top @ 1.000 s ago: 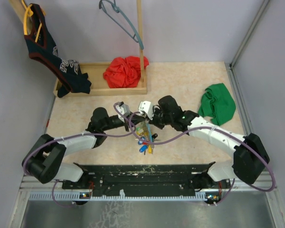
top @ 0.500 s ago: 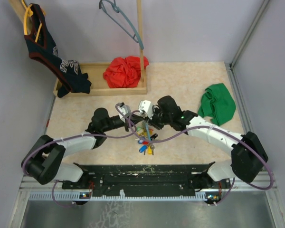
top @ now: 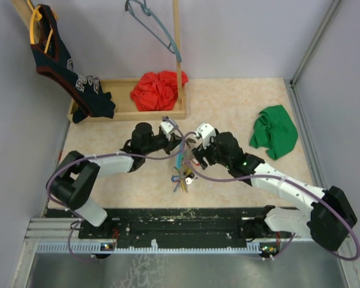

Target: Put the keys on the keyring

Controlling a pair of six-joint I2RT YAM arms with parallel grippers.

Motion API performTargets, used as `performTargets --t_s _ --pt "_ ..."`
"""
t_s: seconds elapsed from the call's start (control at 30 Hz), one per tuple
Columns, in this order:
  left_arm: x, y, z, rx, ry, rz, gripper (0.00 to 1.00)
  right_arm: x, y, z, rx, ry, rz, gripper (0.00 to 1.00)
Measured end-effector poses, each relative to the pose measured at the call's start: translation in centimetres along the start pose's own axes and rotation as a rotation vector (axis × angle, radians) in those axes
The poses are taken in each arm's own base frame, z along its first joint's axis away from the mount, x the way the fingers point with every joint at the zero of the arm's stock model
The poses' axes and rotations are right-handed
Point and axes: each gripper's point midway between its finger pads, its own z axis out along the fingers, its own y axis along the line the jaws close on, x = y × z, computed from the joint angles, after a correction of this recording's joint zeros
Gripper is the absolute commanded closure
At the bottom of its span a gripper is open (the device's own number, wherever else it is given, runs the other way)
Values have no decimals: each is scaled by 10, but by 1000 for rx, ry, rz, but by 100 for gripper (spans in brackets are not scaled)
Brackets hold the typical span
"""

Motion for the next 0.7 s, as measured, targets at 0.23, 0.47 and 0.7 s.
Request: performTargets --t_s 0.23,0.47,0.7 --pt "25 28 26 -46 62 -153 54 29 -9 -16 122 -26 190 20" --pt "12 63 -12 -176 -6 -322 0 14 -24 -47 209 -182 311 18" --pt "-26 64 -86 -362 -119 -344 0 -4 -43 -85 294 -345 374 17"
